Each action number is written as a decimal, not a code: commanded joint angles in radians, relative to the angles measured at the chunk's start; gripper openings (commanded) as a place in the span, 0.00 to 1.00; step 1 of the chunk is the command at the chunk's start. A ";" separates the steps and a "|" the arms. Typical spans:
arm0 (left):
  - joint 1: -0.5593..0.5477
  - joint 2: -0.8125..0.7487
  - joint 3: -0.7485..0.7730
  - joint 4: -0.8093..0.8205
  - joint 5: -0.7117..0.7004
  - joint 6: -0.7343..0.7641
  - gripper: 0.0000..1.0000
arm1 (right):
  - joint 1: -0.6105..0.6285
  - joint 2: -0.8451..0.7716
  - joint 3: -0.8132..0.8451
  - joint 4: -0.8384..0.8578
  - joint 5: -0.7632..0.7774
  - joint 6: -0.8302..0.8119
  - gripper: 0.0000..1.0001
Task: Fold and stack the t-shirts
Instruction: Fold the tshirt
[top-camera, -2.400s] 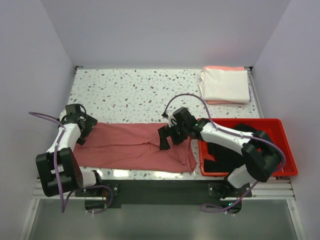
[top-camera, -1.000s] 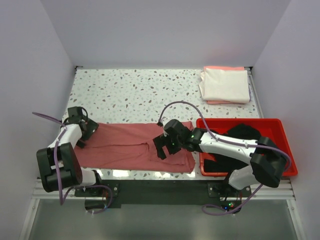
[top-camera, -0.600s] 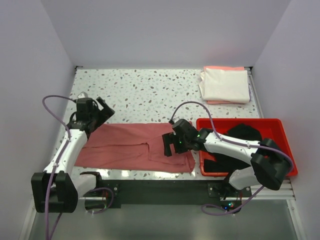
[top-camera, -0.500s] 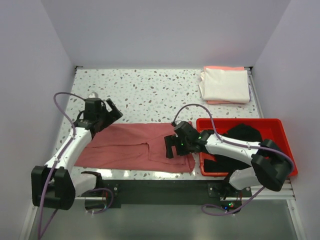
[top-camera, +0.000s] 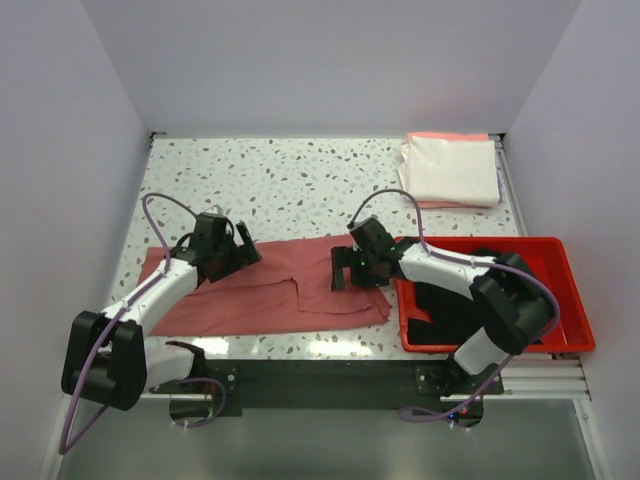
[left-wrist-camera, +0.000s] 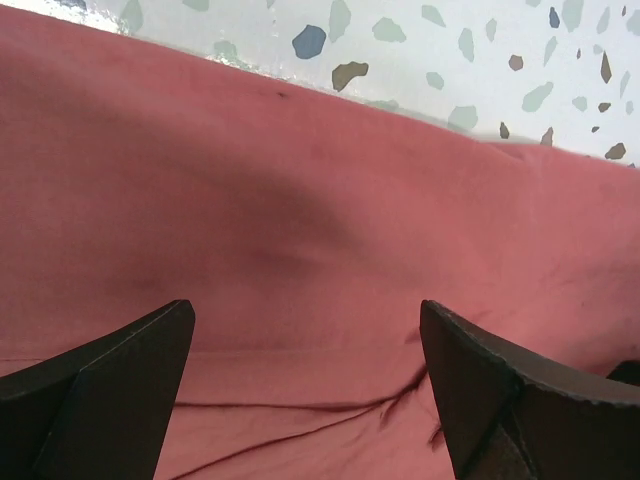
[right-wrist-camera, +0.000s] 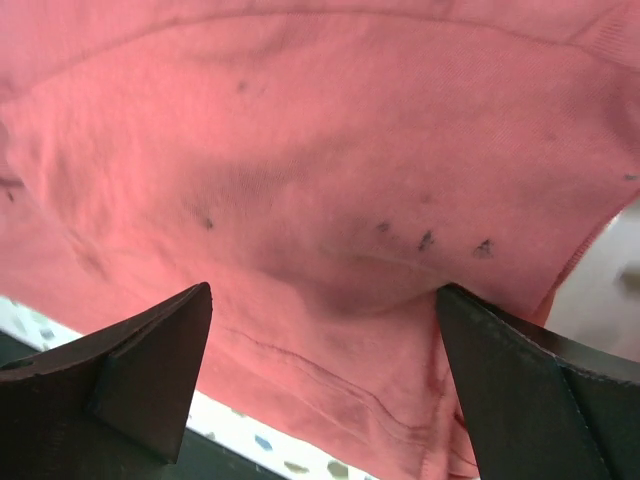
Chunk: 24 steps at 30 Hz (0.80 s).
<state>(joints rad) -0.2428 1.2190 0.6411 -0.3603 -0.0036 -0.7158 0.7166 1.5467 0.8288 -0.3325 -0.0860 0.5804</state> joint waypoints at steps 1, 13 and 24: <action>-0.006 -0.033 -0.003 0.035 -0.001 -0.005 1.00 | -0.071 0.127 0.073 0.032 0.011 -0.077 0.99; -0.007 -0.001 -0.001 -0.032 -0.053 -0.011 1.00 | -0.242 0.632 0.734 -0.169 0.028 -0.246 0.99; -0.042 0.143 -0.070 -0.005 -0.033 -0.025 1.00 | -0.264 0.872 1.108 -0.283 0.012 -0.274 0.99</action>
<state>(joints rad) -0.2638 1.3125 0.6144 -0.3653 -0.0608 -0.7231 0.4614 2.3024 1.8626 -0.5175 -0.0692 0.3294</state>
